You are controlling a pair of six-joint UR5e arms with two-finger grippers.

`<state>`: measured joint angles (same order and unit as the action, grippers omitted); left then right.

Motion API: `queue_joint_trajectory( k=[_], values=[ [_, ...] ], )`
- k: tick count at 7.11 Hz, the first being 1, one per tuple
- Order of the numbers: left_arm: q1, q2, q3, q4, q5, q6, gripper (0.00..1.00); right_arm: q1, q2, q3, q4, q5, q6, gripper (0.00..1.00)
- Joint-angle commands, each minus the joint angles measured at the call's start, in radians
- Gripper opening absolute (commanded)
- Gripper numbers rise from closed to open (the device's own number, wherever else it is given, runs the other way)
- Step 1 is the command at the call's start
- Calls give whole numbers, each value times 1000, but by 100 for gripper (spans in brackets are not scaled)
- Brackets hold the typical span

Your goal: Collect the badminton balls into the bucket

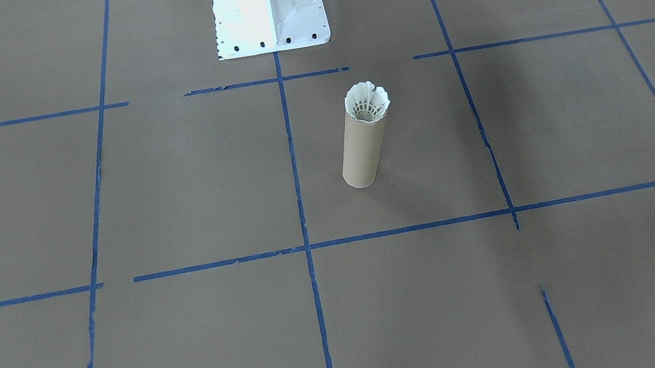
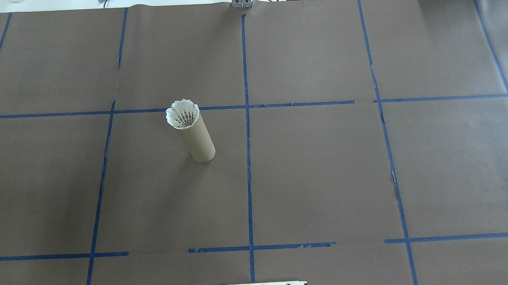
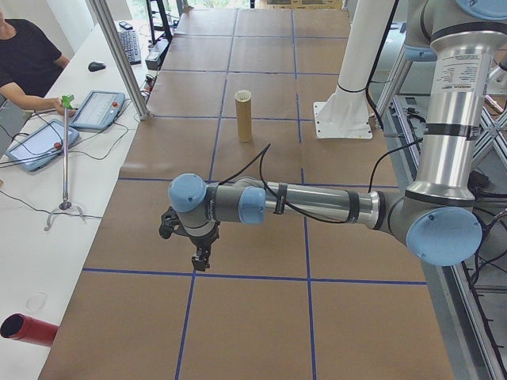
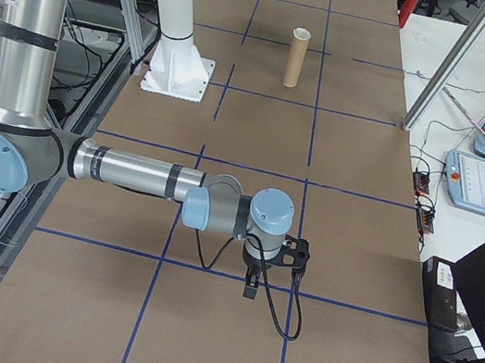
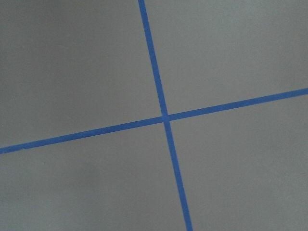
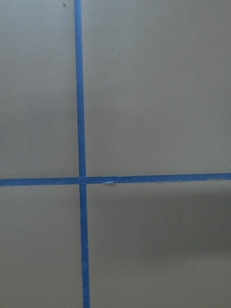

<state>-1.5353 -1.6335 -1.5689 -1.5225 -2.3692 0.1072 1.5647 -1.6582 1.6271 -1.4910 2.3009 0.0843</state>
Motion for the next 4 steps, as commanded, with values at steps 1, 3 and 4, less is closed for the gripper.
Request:
queue_joint_trajectory(
  k=[1, 3, 4],
  values=[
    [-2, 3, 26, -54, 2, -131, 100, 0, 0, 0, 0, 0, 0, 100],
    [-3, 4, 29, -54, 4, -153, 100, 0, 0, 0, 0, -1, 0, 100],
    [-2, 4, 24, -62, 4, -202, 100, 0, 0, 0, 0, 0, 0, 100]
  ],
)
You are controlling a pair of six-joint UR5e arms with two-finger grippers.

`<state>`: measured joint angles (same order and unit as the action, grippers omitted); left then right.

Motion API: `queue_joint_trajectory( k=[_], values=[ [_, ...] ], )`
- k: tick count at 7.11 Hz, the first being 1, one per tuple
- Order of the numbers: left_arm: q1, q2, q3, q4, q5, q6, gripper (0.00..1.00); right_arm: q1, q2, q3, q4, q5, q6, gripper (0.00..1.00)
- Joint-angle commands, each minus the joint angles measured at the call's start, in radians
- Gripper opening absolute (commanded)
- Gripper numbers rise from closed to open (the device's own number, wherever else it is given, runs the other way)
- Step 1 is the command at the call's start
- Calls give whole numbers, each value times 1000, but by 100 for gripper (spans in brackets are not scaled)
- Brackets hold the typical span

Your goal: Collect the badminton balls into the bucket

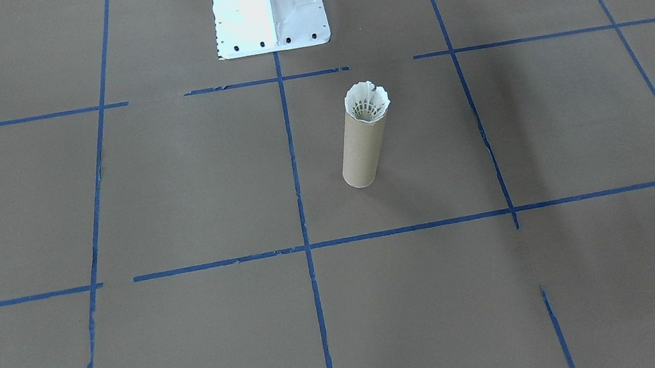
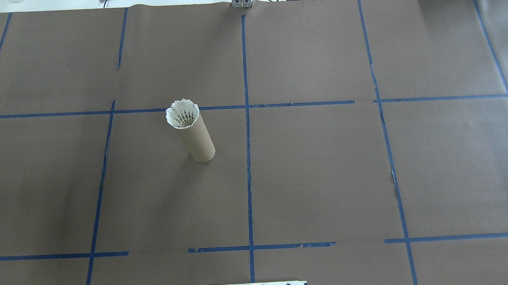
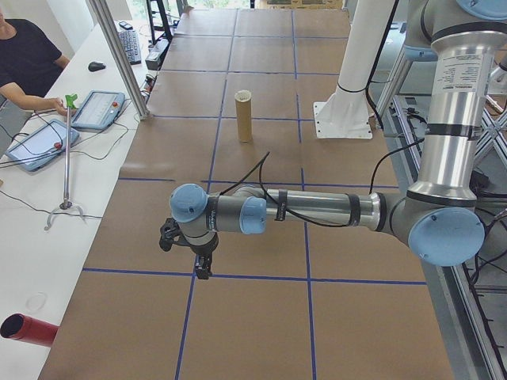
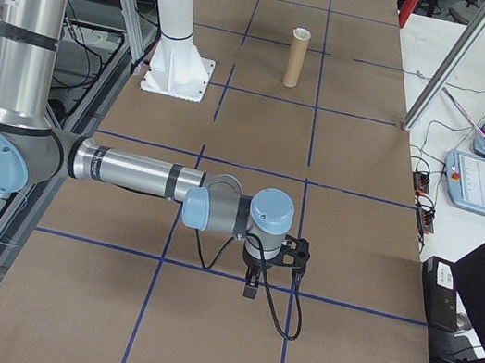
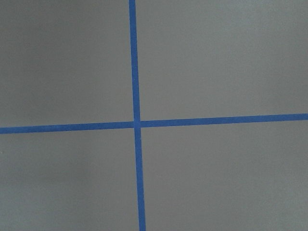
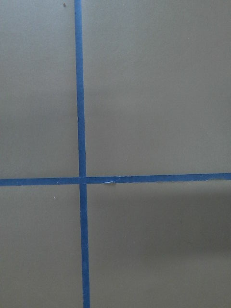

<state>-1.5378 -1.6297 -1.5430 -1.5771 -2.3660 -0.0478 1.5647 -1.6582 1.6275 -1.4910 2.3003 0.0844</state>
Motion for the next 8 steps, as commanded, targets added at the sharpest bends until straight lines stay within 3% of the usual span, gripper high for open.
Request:
queue_joint_trajectory(
  k=[1, 3, 8],
  values=[
    [-1, 4, -3, -24, 1, -47, 100, 0, 0, 0, 0, 1, 0, 100],
    [1, 20, 7, -89, 2, -49, 100, 0, 0, 0, 0, 1, 0, 100],
    [-1, 46, -20, -90, 16, -49, 100, 0, 0, 0, 0, 1, 0, 100]
  ],
)
